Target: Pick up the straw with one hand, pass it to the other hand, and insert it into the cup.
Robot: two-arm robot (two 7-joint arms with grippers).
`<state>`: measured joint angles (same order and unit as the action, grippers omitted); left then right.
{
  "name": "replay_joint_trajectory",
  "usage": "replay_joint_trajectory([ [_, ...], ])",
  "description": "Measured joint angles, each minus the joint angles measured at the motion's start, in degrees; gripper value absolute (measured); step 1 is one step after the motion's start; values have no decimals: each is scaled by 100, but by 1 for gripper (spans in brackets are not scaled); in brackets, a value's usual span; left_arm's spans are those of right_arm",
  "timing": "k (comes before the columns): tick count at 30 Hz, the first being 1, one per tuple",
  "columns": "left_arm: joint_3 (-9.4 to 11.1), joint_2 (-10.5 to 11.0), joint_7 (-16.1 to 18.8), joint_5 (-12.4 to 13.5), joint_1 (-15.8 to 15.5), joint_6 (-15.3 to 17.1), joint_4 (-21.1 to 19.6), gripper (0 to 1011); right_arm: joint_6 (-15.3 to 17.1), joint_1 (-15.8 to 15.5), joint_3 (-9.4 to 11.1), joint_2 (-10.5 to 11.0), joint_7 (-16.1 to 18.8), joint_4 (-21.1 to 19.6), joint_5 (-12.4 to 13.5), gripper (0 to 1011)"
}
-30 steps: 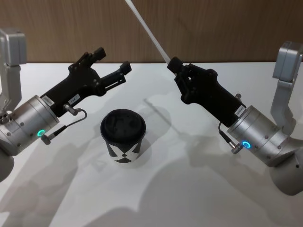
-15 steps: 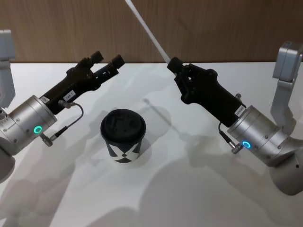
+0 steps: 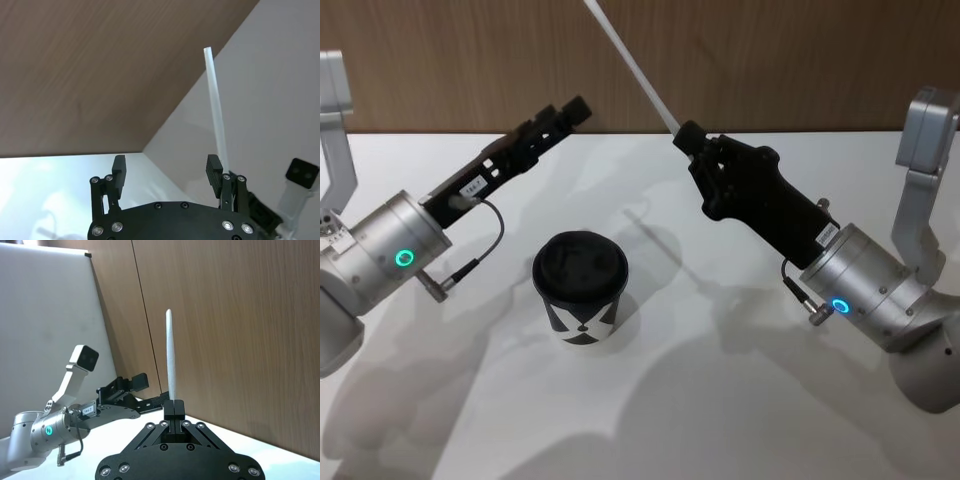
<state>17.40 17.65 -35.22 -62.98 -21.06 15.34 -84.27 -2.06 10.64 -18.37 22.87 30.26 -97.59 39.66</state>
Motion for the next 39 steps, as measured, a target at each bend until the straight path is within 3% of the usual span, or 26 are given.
replay_joint_trajectory([
  [16, 150, -206, -182, -559, -295, 491, 156, 1003, 0, 0, 0, 0, 0, 0, 0, 1],
  [39, 330, -383, -232, -772, -556, 549, 278, 1003, 0, 0, 0, 0, 0, 0, 0, 1],
])
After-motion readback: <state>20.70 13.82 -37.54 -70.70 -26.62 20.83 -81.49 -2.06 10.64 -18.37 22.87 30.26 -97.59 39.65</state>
